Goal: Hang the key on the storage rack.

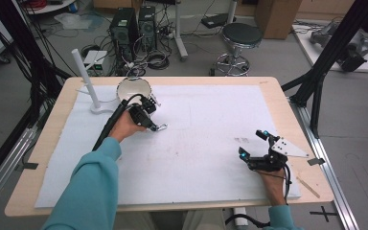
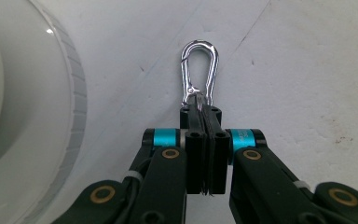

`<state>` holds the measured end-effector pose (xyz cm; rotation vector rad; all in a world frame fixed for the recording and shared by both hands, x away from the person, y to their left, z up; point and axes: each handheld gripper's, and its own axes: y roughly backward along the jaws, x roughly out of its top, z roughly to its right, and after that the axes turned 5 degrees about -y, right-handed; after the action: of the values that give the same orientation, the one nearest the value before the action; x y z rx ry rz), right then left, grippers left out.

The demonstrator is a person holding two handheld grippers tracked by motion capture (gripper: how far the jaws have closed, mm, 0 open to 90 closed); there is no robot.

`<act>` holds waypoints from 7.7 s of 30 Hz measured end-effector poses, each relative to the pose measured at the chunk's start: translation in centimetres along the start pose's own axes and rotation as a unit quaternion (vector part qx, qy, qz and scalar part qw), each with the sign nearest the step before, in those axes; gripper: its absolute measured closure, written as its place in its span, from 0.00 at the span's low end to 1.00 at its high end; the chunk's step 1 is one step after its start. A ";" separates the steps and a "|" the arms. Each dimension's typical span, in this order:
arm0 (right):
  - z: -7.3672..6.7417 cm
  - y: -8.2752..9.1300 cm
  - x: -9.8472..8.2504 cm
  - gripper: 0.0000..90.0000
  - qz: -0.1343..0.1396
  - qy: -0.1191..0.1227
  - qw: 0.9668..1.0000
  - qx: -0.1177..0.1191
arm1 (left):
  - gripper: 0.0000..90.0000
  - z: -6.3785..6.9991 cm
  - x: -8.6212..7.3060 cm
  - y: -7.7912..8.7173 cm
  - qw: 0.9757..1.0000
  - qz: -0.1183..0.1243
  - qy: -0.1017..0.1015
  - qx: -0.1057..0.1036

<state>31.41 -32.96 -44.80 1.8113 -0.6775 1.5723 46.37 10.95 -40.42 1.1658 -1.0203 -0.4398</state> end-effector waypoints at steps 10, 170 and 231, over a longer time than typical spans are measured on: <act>0.0 0.0 0.0 0.01 0.001 -0.001 1.000 0.000 | 0.98 1.0 0.3 2.3 0.998 0.052 -0.030 -0.004; 0.0 -0.1 0.0 0.01 0.001 0.002 1.000 -0.008 | 0.98 -14.2 -11.5 20.1 0.986 0.122 0.076 0.085; -0.1 -0.1 0.0 0.01 -0.001 0.000 1.000 -0.005 | 0.02 -9.0 -13.2 21.5 0.949 0.294 0.014 0.114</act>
<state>31.41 -32.88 -44.80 1.8029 -0.6815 1.5647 42.88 33.81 -26.97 1.0012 -1.3564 0.1726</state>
